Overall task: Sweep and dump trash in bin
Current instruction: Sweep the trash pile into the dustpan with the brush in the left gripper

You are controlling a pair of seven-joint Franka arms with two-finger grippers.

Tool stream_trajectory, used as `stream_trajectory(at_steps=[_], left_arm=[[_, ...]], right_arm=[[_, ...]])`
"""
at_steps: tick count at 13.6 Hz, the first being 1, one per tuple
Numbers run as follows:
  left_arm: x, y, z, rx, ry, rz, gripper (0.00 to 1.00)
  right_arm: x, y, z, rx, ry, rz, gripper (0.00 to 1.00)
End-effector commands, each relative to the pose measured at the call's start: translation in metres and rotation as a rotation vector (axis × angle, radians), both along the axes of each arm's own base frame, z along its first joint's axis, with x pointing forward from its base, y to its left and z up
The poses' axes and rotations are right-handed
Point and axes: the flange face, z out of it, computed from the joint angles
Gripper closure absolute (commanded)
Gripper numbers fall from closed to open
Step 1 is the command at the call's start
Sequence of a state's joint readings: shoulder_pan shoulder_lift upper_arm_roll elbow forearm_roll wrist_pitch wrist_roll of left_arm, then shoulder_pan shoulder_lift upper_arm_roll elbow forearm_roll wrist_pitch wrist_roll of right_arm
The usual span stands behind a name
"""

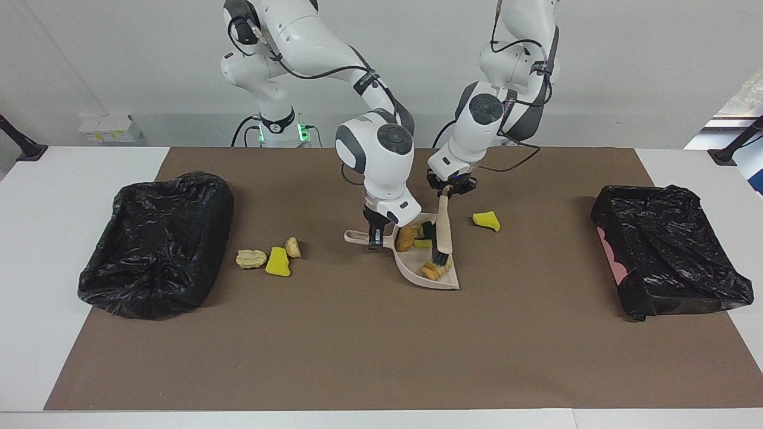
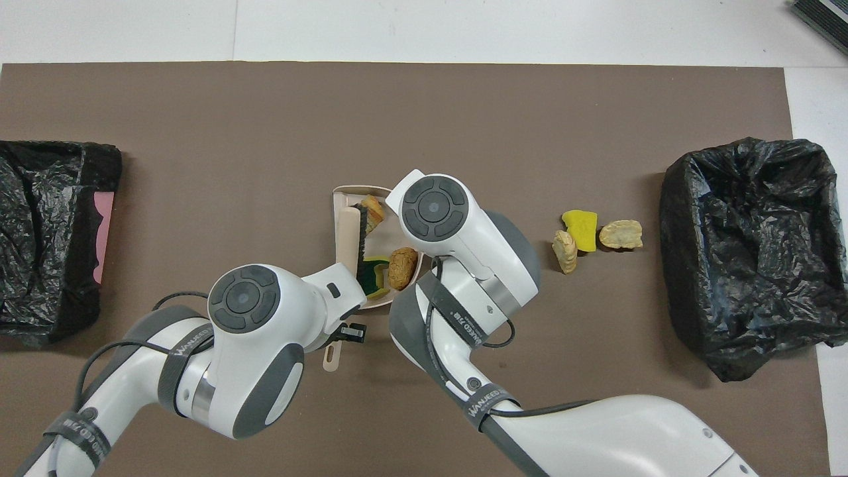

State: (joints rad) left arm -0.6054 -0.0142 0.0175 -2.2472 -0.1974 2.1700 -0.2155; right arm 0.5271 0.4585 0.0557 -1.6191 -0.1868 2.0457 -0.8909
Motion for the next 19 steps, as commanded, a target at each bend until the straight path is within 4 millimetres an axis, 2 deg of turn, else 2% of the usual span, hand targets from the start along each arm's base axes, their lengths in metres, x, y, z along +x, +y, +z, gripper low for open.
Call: stream_trajectory(at_steps=[1,2,4,5,7,8,11,13,16,19], left_arm=[[0.013,0.000,0.020,-0.009,0.054,-0.002,1.00],[0.012,0.008,0.025,-0.001,0.077,0.006,1.00],[0.019,0.039,0.035,0.010,0.116,0.057,1.00],[0.018,0.051,0.040,0.022,0.143,0.077,1.00],[0.017,0.090,0.060,0.070,0.171,0.135,1.00],[0.011,0.105,0.063,0.116,0.201,0.157,1.00],[-0.012,0.133,0.048,0.215,0.240,0.367,1.00],[-0.023,0.153,0.038,0.222,0.258,0.416,1.00],[-0.036,0.158,-0.001,0.241,0.243,0.516,1.00],[-0.041,0.151,-0.012,0.238,0.258,0.532,1.00]], right_arm=[[0.003,0.004,0.002,0.003,-0.029,-0.028,1.00],[0.004,0.001,0.003,-0.004,-0.029,-0.029,1.00],[0.011,-0.003,0.018,-0.016,-0.034,-0.033,1.00],[0.011,-0.004,0.018,-0.019,-0.031,-0.024,1.00],[-0.001,0.004,0.021,-0.045,-0.004,-0.001,1.00],[-0.001,0.001,0.019,-0.049,0.002,0.000,1.00],[-0.002,0.002,0.018,-0.037,0.008,0.016,1.00],[-0.003,0.003,0.018,-0.041,0.014,0.023,1.00],[-0.010,0.001,0.012,-0.043,0.020,0.035,1.00],[-0.010,-0.001,0.009,-0.039,0.018,0.028,1.00]])
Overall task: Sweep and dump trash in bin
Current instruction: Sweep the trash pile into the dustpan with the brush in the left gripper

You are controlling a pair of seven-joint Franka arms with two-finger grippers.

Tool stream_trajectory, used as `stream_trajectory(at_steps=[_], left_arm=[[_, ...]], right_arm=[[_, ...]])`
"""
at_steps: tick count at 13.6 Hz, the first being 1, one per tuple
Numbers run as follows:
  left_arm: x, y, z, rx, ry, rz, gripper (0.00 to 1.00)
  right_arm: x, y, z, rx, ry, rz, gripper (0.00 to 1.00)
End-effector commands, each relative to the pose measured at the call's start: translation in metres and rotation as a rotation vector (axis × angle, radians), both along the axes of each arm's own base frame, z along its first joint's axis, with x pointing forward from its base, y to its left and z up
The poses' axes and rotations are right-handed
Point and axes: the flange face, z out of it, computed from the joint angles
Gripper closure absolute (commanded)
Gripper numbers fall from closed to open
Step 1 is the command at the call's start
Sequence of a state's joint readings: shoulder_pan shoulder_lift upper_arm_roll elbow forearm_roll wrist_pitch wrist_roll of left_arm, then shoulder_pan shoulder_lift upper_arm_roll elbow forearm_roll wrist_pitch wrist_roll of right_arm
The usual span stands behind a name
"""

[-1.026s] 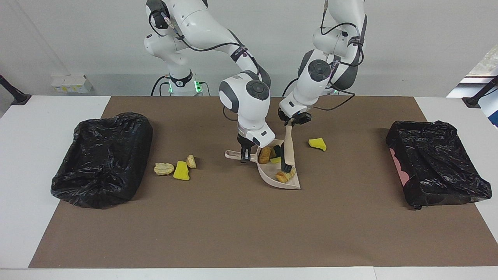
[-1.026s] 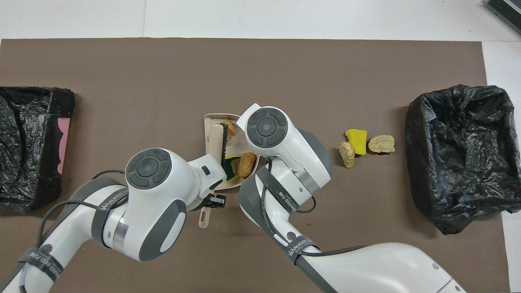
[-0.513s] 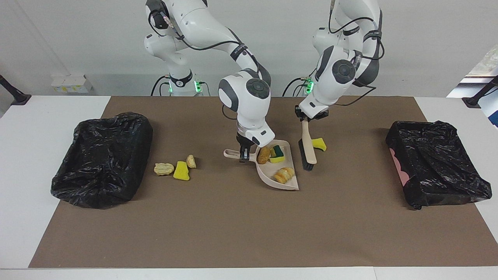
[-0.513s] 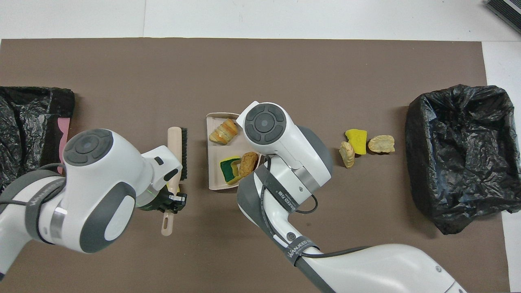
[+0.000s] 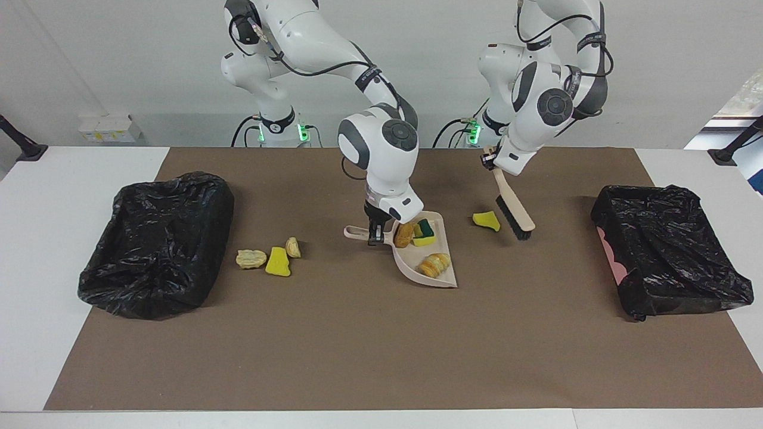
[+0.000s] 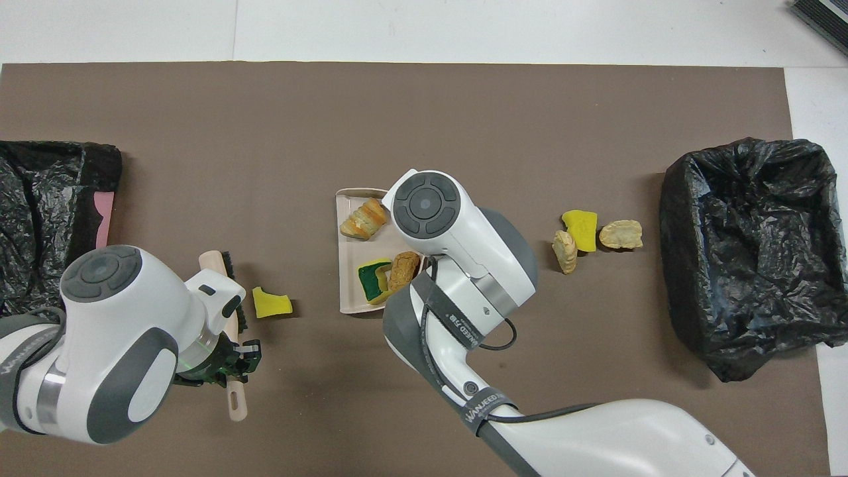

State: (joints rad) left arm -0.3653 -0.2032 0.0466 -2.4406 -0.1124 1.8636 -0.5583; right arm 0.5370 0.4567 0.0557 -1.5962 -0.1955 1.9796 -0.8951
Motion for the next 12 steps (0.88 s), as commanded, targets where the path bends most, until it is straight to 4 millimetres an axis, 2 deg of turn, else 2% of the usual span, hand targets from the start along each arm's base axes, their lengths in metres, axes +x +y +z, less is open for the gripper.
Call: stream_trajectory(at_steps=[1,2,4,6,8,12], left_arm=[[-0.009,-0.010,-0.003,-0.020,-0.009,0.029,1.00],[-0.009,-0.023,-0.008,-0.046,0.006,0.032,1.00],[-0.001,-0.040,-0.006,-0.110,-0.012,0.070,1.00],[0.010,-0.067,-0.001,-0.163,-0.034,0.076,1.00],[0.024,-0.079,0.004,-0.202,-0.068,0.097,1.00],[0.015,-0.110,0.009,-0.221,-0.097,0.025,1.00]], right_arm=[[-0.004,-0.006,0.002,-0.001,-0.013,0.018,1.00],[-0.005,-0.006,0.001,-0.003,-0.010,0.020,1.00],[-0.004,-0.008,0.001,-0.003,-0.010,0.017,1.00],[-0.004,-0.008,0.001,-0.004,-0.009,0.017,1.00],[-0.002,-0.013,0.000,-0.005,-0.006,0.011,1.00],[-0.011,-0.022,-0.015,0.074,0.014,-0.047,1.00]])
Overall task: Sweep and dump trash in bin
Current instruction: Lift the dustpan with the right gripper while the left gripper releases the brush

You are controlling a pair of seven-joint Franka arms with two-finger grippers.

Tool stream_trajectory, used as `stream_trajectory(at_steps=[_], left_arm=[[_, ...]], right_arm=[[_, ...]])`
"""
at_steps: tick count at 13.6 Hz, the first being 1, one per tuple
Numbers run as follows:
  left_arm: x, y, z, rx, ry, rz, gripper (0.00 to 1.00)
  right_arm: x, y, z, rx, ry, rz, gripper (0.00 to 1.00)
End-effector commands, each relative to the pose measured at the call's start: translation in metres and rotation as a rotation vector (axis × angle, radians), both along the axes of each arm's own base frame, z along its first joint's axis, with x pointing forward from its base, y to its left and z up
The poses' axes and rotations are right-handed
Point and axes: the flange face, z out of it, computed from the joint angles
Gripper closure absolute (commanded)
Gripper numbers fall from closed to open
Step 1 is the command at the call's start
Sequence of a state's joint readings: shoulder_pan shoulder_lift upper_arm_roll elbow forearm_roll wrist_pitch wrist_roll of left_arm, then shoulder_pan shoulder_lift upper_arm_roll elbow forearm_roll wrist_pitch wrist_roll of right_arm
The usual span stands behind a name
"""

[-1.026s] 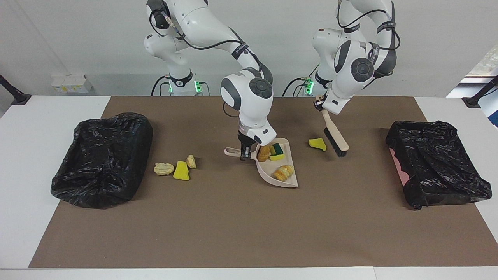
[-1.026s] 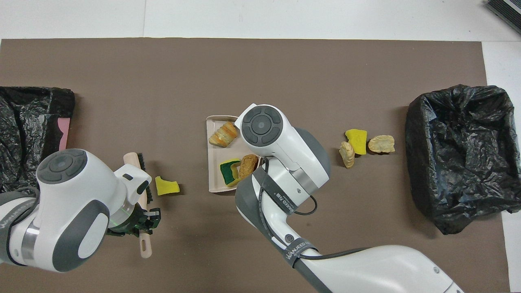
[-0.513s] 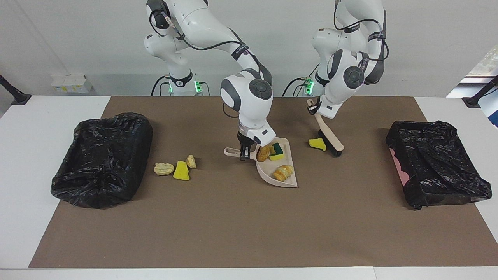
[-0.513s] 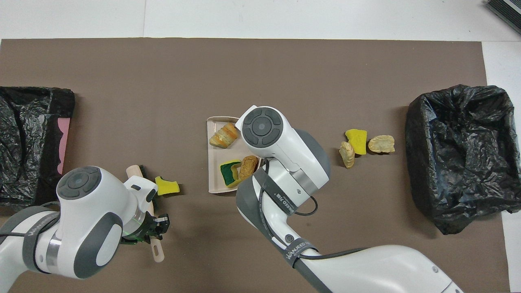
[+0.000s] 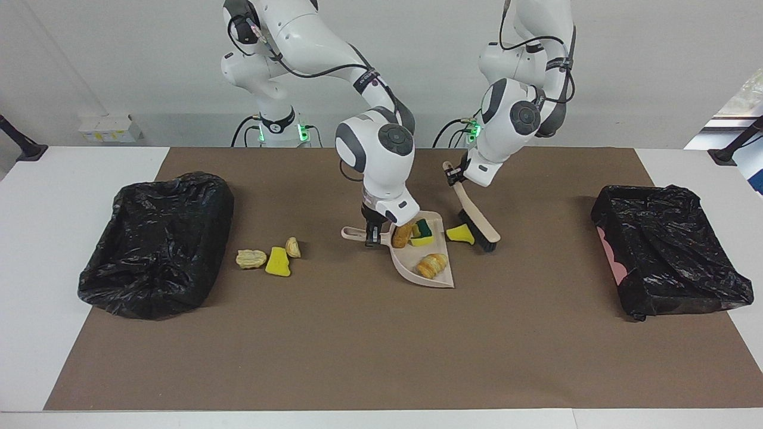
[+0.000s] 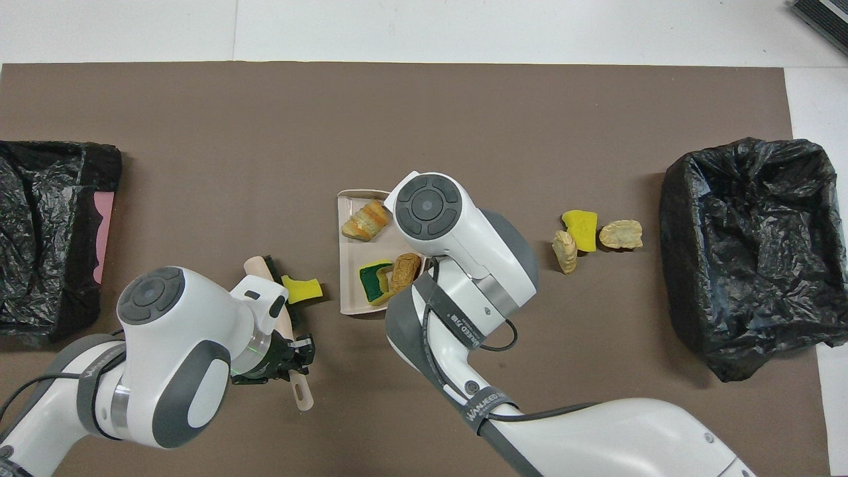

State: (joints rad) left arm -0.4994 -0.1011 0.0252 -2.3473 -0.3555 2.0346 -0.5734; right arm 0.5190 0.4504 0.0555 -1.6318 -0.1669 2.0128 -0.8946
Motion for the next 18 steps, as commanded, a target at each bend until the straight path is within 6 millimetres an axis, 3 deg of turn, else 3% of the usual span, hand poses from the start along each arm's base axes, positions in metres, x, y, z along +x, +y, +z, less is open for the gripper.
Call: stream_trajectory(at_steps=[1,5,8,11,13,18], left_arm=[[-0.002,-0.025,0.008,-0.027,-0.039,-0.030,1.00],[-0.009,-0.063,0.016,-0.047,-0.078,-0.093,1.00],[0.001,-0.084,0.032,-0.054,-0.081,-0.078,1.00],[-0.008,-0.080,0.048,-0.026,-0.018,-0.095,1.00],[-0.013,-0.075,0.062,0.016,0.022,-0.113,1.00],[-0.022,-0.073,0.064,0.073,0.029,-0.129,1.00]], right_arm=[[-0.015,-0.014,-0.012,0.063,-0.009,-0.022,1.00],[-0.017,-0.033,-0.025,0.127,0.037,-0.124,1.00],[-0.013,-0.035,-0.021,0.130,0.035,-0.124,1.00],[-0.007,-0.045,-0.017,0.127,0.036,-0.132,1.00],[-0.004,-0.053,-0.003,0.130,0.028,-0.144,1.00],[0.003,-0.070,0.008,0.130,0.025,-0.164,1.00]])
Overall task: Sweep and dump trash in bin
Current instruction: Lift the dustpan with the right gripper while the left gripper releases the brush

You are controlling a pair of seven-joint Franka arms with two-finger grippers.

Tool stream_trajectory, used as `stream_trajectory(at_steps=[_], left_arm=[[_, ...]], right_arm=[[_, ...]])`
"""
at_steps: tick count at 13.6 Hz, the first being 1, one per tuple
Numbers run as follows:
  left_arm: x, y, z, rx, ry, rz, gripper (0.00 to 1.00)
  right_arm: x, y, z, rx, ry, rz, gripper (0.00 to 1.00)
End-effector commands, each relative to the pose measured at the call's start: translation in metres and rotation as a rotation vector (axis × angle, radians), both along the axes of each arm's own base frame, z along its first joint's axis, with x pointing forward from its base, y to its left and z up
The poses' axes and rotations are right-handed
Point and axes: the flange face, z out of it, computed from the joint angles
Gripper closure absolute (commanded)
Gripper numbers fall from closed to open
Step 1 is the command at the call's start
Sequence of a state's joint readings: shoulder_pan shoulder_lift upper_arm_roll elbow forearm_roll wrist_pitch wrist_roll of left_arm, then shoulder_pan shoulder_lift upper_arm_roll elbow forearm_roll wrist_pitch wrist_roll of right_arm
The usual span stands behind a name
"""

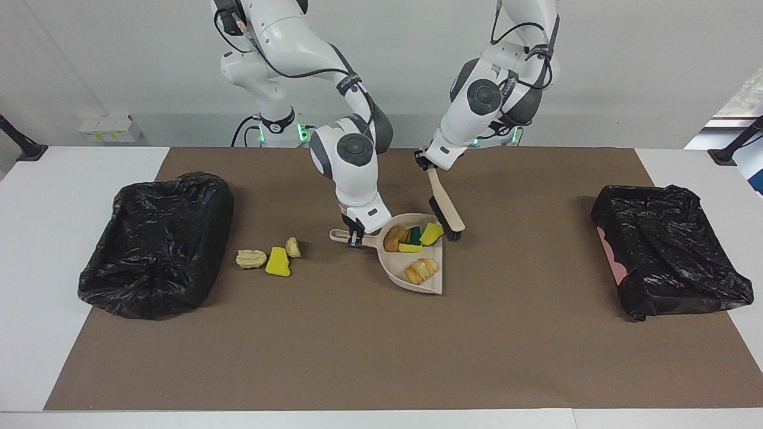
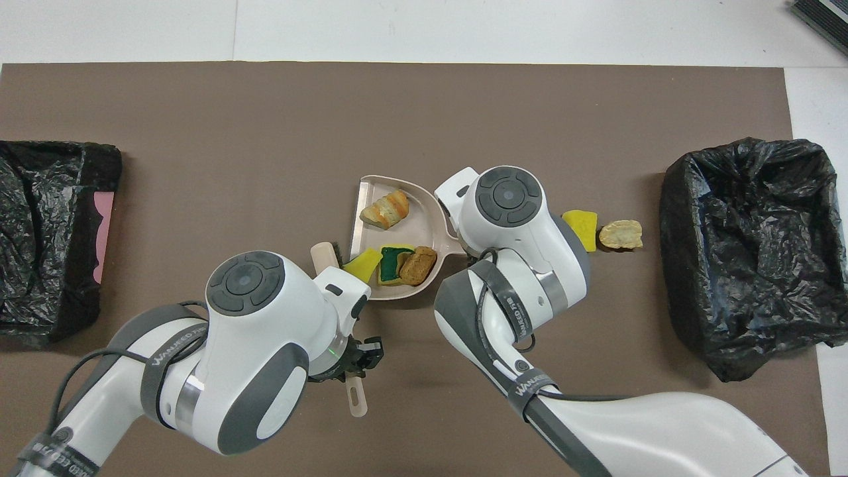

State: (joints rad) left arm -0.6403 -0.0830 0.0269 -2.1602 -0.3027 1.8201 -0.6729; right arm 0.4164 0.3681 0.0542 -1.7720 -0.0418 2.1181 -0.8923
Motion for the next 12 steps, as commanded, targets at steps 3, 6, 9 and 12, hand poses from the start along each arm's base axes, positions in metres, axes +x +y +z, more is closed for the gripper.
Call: stream_trajectory(at_steps=[3,6,9,12], left_arm=[[-0.016,-0.002,0.003,0.023,-0.008,-0.011,1.00],[-0.049,-0.012,-0.008,0.054,-0.040,-0.036,1.00],[-0.087,-0.027,-0.014,0.070,-0.060,-0.045,1.00],[-0.142,-0.061,-0.038,0.103,-0.074,-0.078,1.00]], right_arm=[[-0.001,-0.010,0.011,0.021,-0.002,-0.008,1.00],[0.020,-0.034,0.028,0.035,-0.032,-0.048,1.00],[0.042,-0.077,0.040,0.040,-0.048,-0.027,1.00],[0.062,-0.131,0.053,0.023,-0.068,0.064,1.00]])
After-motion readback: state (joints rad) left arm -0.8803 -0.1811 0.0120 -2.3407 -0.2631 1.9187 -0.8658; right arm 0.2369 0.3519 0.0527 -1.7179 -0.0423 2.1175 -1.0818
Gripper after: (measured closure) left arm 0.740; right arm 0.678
